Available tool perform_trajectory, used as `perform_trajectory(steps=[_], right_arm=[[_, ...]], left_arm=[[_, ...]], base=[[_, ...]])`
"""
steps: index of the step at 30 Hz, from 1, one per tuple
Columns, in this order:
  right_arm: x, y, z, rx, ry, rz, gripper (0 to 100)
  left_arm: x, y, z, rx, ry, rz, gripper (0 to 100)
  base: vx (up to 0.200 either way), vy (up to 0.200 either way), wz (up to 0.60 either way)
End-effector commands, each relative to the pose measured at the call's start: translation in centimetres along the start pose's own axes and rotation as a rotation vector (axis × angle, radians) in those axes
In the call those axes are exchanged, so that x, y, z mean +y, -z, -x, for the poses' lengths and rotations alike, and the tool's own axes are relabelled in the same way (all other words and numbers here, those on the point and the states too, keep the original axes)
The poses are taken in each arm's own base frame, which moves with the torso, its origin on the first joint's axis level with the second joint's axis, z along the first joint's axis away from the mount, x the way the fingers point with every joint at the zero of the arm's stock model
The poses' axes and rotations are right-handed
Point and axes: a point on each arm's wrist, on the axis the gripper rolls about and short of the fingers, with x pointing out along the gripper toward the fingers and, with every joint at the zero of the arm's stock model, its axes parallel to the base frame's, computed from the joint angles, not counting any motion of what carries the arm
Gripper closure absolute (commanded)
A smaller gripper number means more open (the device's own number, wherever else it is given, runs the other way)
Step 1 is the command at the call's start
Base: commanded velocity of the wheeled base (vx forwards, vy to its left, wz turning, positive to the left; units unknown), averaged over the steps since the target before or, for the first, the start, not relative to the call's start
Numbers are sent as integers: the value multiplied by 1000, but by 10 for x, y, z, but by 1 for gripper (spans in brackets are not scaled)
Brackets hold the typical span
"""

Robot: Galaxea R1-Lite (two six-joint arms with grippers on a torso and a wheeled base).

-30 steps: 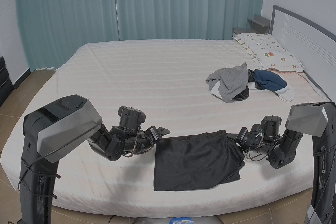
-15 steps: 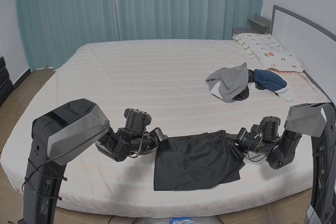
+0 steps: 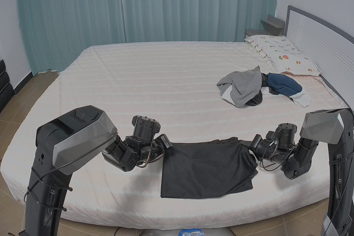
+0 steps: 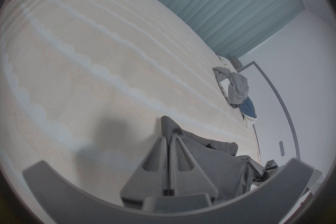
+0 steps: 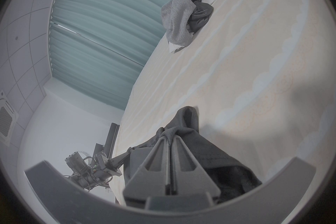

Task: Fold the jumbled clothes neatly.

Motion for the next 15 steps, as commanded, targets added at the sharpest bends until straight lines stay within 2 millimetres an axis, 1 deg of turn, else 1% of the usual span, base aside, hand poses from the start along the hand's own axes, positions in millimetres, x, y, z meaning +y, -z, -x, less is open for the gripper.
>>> perform_trajectory(steps=[1,4,12,13,15], right_arm=[[-6,-2,-1,-8,9,-2,100],[-10,-1,-2,-7,17,-5,100],[-10,-4,-5,-17,12,2,100],[-9,-2,-5,-12,13,3,0],[-8,-1,-5,-10,10,5,0]], left_arm=[[2,-5,3,-11,-7,31,100],[3,-7,4,-15,-8,52,100],[7,-8,6,-15,-17,55,100],[7,-8,6,-15,-17,55,100],[7,-8,6,-15,-17,55,100]], base=[[0,0,0],[0,0,0],[0,0,0],[0,0,0],[0,0,0]])
